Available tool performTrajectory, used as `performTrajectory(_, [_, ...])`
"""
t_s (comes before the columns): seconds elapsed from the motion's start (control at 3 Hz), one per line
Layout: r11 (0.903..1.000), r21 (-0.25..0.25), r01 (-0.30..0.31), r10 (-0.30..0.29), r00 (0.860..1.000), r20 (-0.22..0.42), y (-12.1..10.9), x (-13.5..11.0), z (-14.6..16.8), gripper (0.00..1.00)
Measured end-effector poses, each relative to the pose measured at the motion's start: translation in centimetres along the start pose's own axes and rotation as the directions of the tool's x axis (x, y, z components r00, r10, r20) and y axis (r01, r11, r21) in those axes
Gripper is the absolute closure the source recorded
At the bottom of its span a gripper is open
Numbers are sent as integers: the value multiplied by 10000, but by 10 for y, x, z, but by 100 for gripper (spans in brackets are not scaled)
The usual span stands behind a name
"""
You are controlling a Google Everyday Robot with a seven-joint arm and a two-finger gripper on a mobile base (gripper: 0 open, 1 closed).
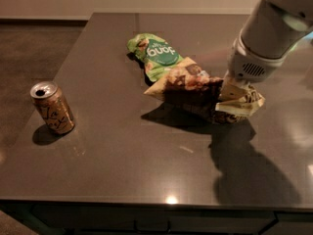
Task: Move brown chip bag near orange can
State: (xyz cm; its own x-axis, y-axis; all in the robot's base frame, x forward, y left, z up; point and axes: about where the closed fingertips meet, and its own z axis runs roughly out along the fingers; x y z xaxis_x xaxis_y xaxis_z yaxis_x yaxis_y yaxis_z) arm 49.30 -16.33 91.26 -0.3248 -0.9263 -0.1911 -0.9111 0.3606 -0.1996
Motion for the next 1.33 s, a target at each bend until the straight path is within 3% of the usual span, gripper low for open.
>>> performTrajectory(0.33, [9909,-133,1337,-1327,9896,550,30,-41,-10,100])
performTrajectory(0.67, [9662,-204,2571,-2540,9623,973,53,-81,-11,100])
performTrajectory(1.0, [9286,-372,3692,-3630,9247,1143,72,-118,-1,98])
performTrajectory(1.33, [9067,-509,4186,-4117,9048,1085,81,-135,9,70])
